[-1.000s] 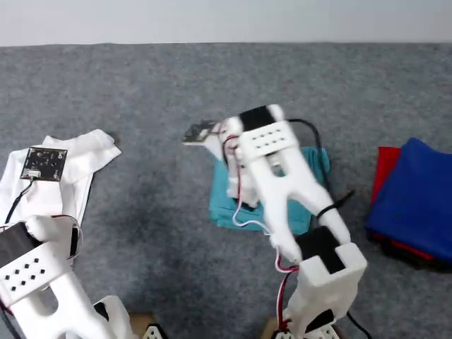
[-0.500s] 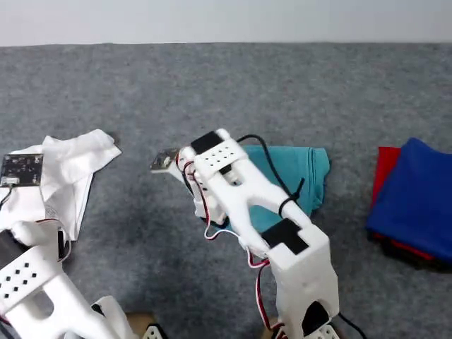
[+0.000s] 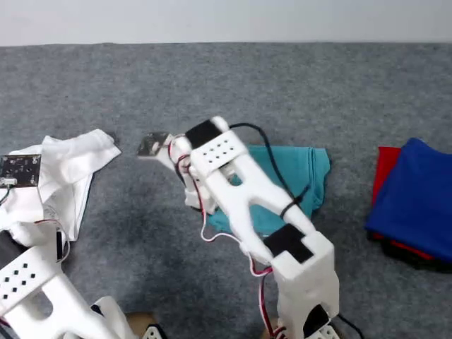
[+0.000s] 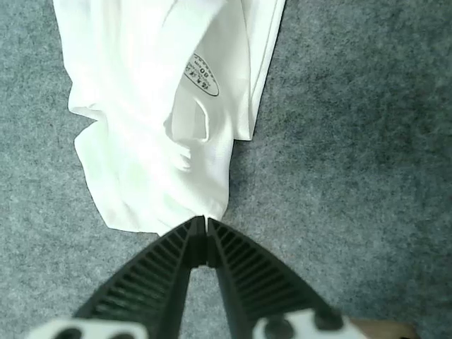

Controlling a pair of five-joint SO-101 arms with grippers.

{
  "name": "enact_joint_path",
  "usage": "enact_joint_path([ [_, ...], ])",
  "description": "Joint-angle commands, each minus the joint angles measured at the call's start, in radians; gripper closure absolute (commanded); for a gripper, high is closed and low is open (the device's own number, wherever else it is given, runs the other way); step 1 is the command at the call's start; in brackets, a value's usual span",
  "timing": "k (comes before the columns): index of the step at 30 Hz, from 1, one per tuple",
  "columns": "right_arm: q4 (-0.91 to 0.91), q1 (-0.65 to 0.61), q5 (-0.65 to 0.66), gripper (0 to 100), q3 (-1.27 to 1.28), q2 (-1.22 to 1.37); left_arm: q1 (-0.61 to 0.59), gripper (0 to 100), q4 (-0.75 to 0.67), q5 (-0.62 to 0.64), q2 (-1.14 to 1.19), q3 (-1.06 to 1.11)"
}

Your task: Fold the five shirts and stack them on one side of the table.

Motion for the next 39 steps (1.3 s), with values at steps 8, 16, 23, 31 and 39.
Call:
enact_joint_path([
  [8, 0.019, -0.007, -0.012, 98.8, -0.153, 0.194, 0.0, 100, -0.038, -0.005, -0.015, -0.005],
  [16, 0.117, -0.002, -0.008, 98.8, -0.218, -0.004, 0.0, 100, -0.04, 0.061, -0.015, -0.01],
  [23, 0.133, 0.209, -0.011, 98.8, -0.216, -0.145, 0.0, 100, -0.034, 0.061, -0.017, -0.013],
  [31, 0.091, 0.522, -0.049, 98.8, -0.216, -0.111, 0.0, 100, -0.018, 0.061, -0.017, -0.027],
  [39, -0.099, 0.598, -0.166, 89.7, -0.215, -0.035, 0.0, 100, -0.02, 0.061, -0.015, -0.025],
])
